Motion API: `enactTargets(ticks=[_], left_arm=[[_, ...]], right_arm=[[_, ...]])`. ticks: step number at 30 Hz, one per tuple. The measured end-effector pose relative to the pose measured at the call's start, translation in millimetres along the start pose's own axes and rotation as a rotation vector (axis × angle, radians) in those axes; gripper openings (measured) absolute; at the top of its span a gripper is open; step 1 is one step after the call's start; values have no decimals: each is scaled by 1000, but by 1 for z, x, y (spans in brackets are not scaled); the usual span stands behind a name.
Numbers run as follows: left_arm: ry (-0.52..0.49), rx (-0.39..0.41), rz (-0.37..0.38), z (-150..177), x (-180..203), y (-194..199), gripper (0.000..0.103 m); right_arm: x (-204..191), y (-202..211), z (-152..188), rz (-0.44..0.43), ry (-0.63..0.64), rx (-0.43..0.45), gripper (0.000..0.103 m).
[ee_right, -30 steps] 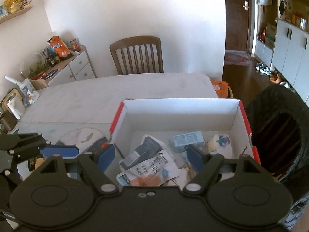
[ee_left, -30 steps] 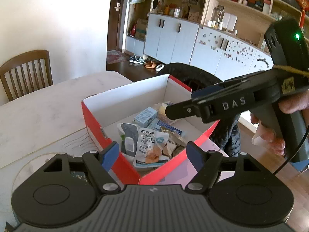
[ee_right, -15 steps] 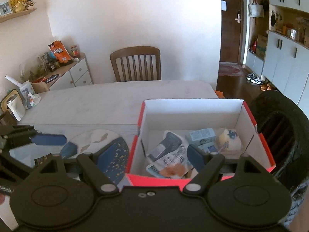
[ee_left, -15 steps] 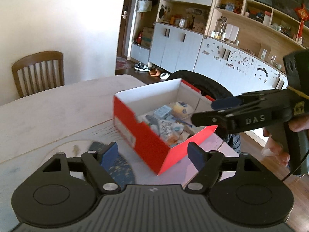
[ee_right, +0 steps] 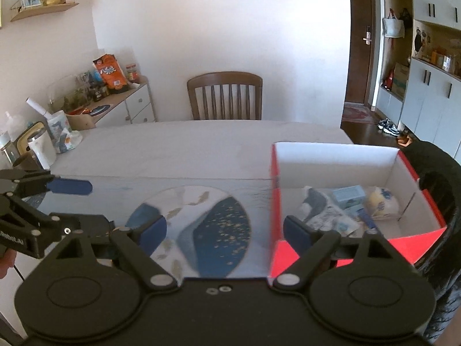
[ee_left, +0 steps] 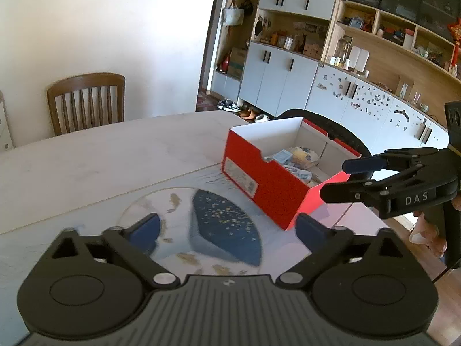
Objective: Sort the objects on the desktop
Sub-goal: 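Move both grippers back from the red box toward the black bag and orange toy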
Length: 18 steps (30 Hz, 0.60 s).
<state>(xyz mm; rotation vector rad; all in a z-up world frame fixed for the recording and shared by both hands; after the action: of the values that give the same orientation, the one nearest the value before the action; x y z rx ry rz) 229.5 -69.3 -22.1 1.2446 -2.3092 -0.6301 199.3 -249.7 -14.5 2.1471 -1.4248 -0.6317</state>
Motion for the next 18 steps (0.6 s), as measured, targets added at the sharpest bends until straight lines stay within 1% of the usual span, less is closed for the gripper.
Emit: enactTargets(ticks=[4, 8, 11, 18], left_arm=[[-27, -6, -5, 12, -13, 8, 102], [-20, -19, -13, 28, -31, 13, 102], [-24, -29, -43, 39, -46, 15, 102], [8, -77, -100, 66, -81, 7, 102]], right_arm=[[-20, -5, 5, -10, 2, -2, 94], [-38, -12, 7, -17, -10, -1, 94], [-50, -18, 9, -10, -11, -3, 95], [-77, -39, 18, 5, -21, -21, 95]])
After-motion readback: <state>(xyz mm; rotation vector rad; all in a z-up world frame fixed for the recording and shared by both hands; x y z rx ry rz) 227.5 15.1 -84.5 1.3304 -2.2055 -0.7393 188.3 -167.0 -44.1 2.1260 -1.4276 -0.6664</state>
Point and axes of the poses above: each gripper's, at about its wrist camera, not at the fingertips, and y roughly against the way its jaws point, x to its right, z to its underside, the point moved 6 cm from there along -y, roughly the way its jaws point
